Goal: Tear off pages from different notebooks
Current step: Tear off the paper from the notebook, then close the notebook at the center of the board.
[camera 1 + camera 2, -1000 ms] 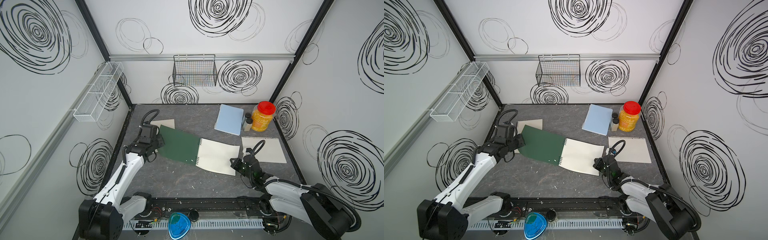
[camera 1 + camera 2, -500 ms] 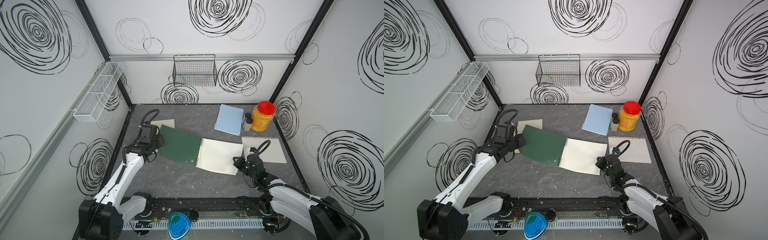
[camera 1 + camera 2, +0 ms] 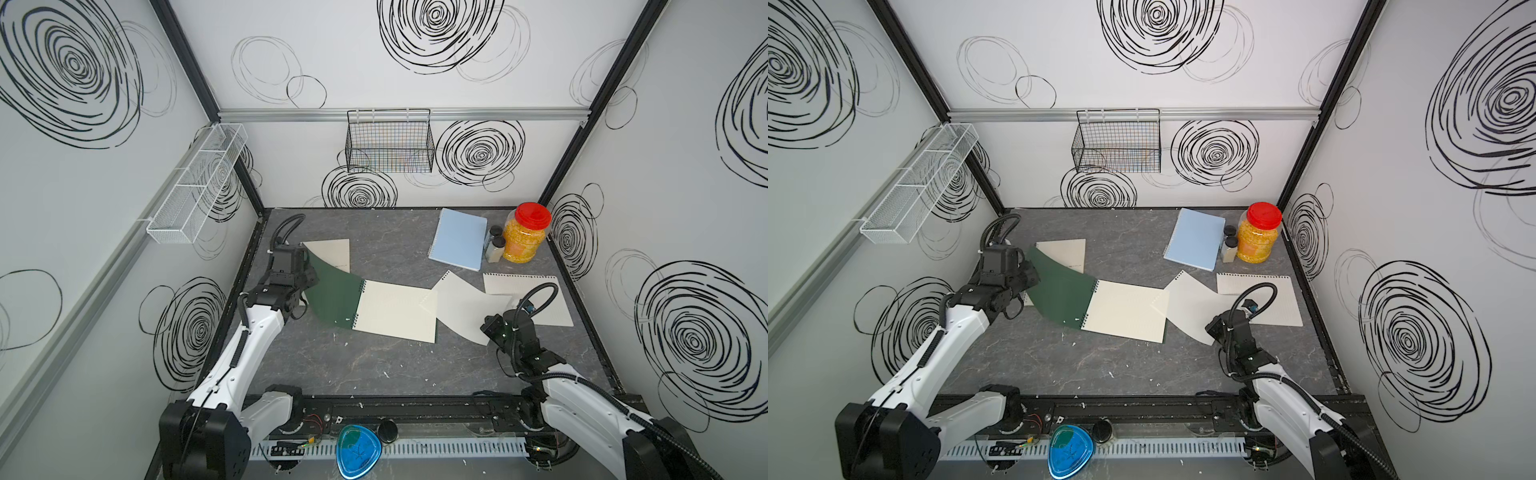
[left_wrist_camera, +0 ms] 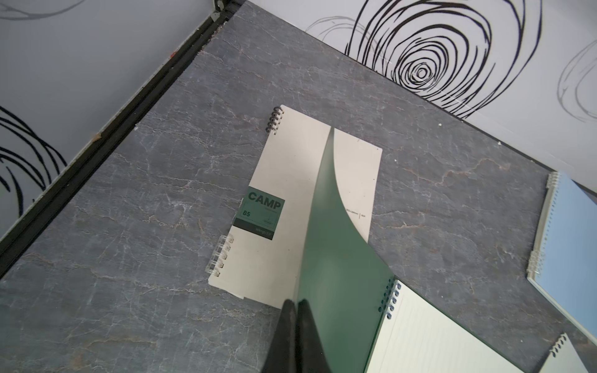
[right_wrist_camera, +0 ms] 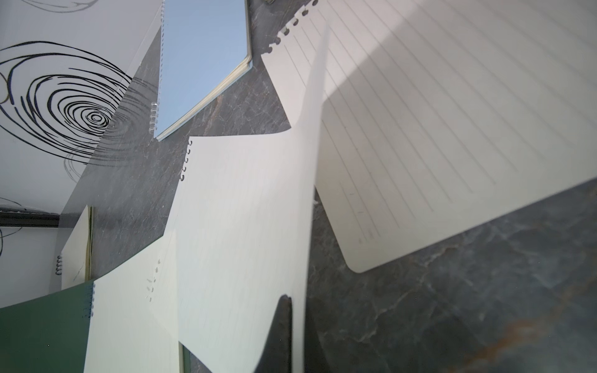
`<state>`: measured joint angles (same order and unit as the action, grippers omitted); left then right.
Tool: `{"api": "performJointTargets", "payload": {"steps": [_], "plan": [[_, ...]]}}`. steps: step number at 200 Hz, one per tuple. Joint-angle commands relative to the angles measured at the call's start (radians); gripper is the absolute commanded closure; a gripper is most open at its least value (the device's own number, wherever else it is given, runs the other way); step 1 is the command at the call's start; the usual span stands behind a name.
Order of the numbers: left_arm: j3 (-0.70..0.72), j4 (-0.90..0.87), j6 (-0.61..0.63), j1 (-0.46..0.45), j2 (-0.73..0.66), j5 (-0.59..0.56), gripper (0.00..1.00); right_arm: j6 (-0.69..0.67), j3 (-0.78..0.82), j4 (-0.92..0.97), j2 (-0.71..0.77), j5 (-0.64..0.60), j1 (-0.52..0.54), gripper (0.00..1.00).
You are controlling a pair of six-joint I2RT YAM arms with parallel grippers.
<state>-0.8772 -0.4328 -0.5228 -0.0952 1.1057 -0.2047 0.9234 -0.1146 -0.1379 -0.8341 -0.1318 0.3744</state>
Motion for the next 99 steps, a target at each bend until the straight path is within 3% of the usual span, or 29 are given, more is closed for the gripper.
{"api": "performJointTargets", "payload": {"steps": [1, 38, 60, 99], "plan": [[-0.047, 0.039, 0.026, -0.044, -0.021, 0.006, 1.0, 0.006, -0.027, 0.047, 0.024, 0.022, -0.004, 1.0], [-0.167, 0.02, 0.083, -0.119, -0.026, -0.026, 1.0, 0.091, -0.02, 0.114, 0.079, -0.037, -0.004, 1.0], [-0.248, 0.011, 0.153, -0.161, 0.002, -0.142, 1.0, 0.138, 0.001, 0.122, 0.134, -0.067, -0.004, 1.0], [-0.256, 0.206, 0.334, -0.208, 0.051, -0.122, 1.0, 0.187, 0.02, 0.154, 0.223, -0.087, -0.005, 1.0]]}}
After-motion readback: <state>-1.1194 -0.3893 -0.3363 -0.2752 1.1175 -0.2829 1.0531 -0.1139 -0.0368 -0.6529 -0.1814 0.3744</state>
